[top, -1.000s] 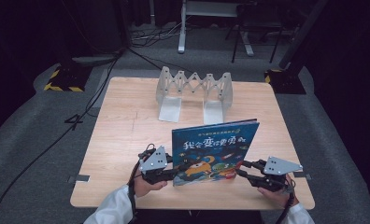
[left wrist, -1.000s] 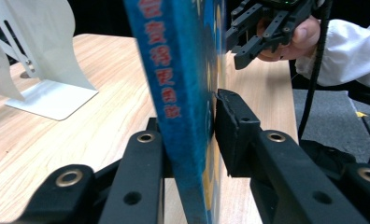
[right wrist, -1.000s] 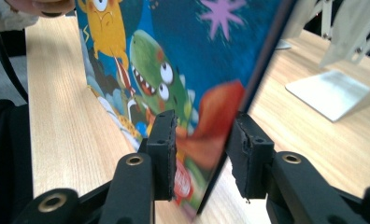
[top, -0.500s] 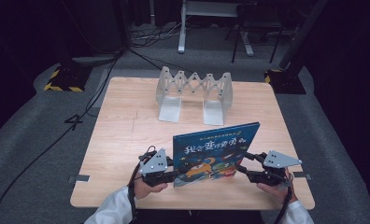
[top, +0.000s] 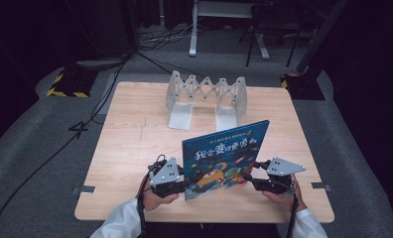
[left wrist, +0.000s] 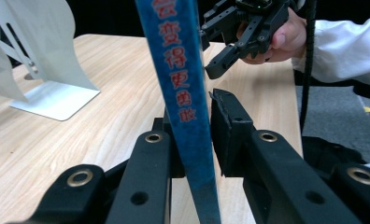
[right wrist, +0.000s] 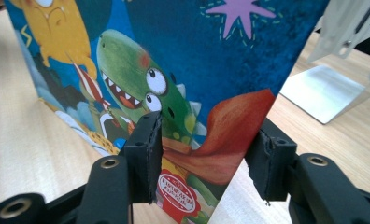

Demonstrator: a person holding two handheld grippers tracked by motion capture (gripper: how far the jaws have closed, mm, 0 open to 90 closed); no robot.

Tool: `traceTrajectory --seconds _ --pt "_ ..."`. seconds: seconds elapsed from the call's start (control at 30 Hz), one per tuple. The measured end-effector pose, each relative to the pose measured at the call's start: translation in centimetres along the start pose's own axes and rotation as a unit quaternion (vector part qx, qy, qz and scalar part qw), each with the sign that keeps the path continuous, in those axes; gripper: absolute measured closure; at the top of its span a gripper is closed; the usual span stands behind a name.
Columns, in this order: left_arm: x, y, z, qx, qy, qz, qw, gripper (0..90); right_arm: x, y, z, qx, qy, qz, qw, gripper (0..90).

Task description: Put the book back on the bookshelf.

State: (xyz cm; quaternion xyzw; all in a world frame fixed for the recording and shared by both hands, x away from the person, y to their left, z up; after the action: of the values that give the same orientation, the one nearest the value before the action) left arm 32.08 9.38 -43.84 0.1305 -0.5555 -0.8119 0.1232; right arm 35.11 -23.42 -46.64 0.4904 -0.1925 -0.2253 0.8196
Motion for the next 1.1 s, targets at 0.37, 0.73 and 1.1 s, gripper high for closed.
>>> traceTrajectory --seconds 0.37,0.73,1.1 --pt "-1.1 0.0 -0.2 -0.002 0.026 0.003 0.9997 78.0 0.8 0.6 -1.4 -0.001 -0.025 -0.003 0.9997 50.1" --pt "-1.4 0.4 -0.3 0.007 0.040 0.012 0.9991 76.6 1.3 0.9 -2.1 -0.004 -0.012 -0.006 0.9999 51.4" --pt "-1.5 1.2 -0.3 0.056 0.028 0.018 0.9979 77.6 1.4 1.0 -2.0 -0.008 -0.003 -0.007 0.9999 53.2"
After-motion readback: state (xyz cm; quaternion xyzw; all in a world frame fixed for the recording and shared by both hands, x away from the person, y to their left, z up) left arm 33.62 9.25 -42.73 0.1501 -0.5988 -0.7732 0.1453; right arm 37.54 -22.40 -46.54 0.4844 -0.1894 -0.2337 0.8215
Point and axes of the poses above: each handheld gripper's, and its own axes: z roughly backward along the jaws, y roughly out of its top, x roughly to its right, the point moved 2 cm from there along -z, roughly forward along the jaws, and after that the axes turned 1 degree about -z, right-handed, at the moved point
